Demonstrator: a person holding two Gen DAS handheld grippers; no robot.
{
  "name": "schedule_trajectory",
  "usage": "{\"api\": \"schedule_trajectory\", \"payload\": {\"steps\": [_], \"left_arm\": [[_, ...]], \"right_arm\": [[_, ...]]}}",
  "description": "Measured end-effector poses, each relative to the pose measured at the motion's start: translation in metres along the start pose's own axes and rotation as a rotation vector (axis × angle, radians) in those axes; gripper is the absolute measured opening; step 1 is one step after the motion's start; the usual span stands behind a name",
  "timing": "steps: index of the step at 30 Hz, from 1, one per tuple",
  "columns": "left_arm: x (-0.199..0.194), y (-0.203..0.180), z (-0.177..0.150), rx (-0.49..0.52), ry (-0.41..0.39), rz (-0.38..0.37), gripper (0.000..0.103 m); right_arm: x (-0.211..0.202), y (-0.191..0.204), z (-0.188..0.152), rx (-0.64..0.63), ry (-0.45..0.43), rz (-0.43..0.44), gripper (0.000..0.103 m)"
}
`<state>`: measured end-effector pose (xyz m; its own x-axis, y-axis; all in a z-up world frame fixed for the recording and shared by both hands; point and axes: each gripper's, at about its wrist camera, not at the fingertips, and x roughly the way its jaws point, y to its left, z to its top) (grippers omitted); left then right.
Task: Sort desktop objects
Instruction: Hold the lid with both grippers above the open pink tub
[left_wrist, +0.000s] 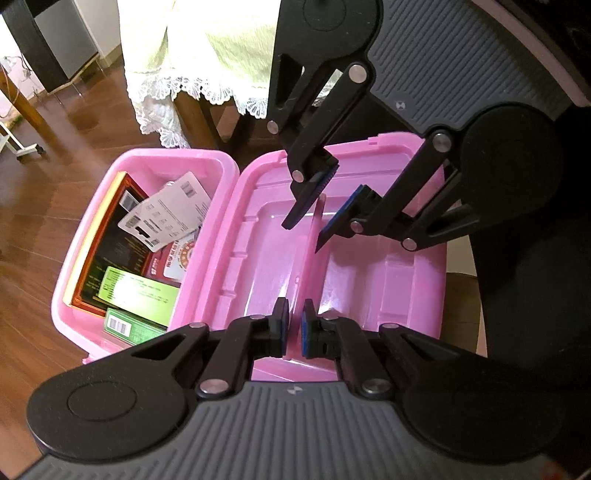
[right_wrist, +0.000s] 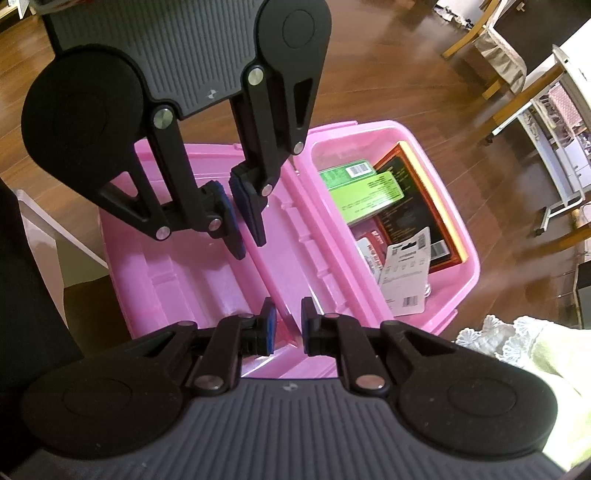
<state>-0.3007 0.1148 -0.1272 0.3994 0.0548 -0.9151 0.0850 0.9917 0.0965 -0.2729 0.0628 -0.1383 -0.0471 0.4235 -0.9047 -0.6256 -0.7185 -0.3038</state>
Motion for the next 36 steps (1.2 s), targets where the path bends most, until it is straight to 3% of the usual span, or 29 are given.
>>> {"api": "schedule_trajectory", "payload": {"steps": [20,36], "left_arm": [[-0.040,-0.001,0.011,0.036,-0.067,0.092,0.004],[-0.017,0.058,0.024,0.057,-0.069,0.212,0.005]], "right_arm": [[-0.035,-0.005,0.012,-0.036,-0.035,-0.127,0.011],[0.012,-0.061,0.035,-0.030,-0.086,-0.223,0.011]]}}
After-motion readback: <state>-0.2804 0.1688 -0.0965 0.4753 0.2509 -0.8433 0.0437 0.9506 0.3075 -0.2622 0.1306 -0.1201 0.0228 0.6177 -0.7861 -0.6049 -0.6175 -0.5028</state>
